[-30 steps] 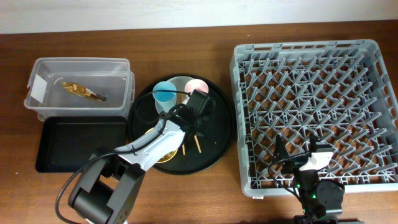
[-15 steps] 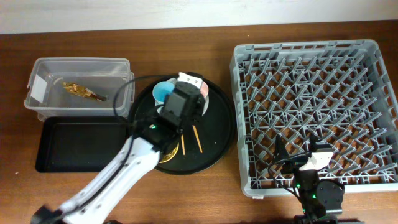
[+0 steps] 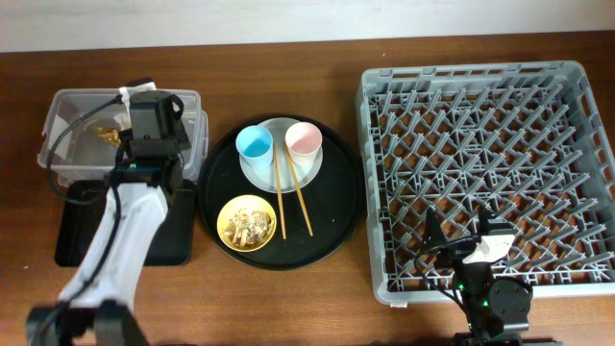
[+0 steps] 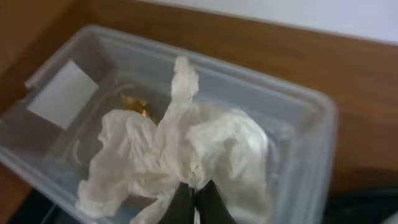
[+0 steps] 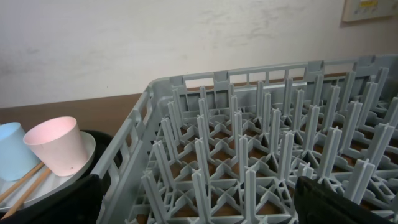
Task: Sort waste into correct bins and load items into the dishwasher rack
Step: 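Carry the tissue left and release it into the clear bin, then grasp the rim of the yellow bowl with the left gripper, then tip the yellow bowl over the black tray to dump scraps, then return the empty yellow bowl to the round tray and release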
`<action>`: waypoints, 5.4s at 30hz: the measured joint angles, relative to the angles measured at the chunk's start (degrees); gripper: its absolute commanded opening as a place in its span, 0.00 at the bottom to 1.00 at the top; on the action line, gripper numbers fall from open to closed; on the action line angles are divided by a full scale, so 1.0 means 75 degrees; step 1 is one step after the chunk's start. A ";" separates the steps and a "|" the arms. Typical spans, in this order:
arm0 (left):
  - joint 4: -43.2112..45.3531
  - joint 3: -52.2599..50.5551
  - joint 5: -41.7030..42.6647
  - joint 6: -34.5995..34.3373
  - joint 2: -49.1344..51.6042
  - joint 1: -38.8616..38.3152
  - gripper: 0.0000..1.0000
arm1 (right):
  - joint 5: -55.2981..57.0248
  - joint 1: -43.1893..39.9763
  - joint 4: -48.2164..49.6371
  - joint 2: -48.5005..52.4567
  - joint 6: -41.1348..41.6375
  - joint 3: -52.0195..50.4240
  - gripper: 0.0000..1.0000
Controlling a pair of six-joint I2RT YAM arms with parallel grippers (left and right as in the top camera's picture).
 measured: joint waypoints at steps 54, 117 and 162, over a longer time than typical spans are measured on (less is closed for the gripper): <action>-0.5563 -0.0230 0.2328 -0.0510 -0.0058 -0.4739 0.15 | 0.0000 0.0000 -0.0003 0.0026 0.0000 0.0003 0.98; -0.2687 -0.1052 1.1485 0.1256 -0.0026 0.5802 0.00 | 0.0000 0.0000 -0.0003 0.0026 -0.0003 0.0003 0.98; -0.2247 -0.1929 1.5008 0.1081 -0.0023 0.7329 0.00 | 0.0000 0.0000 -0.0003 0.0026 0.0000 0.0003 0.98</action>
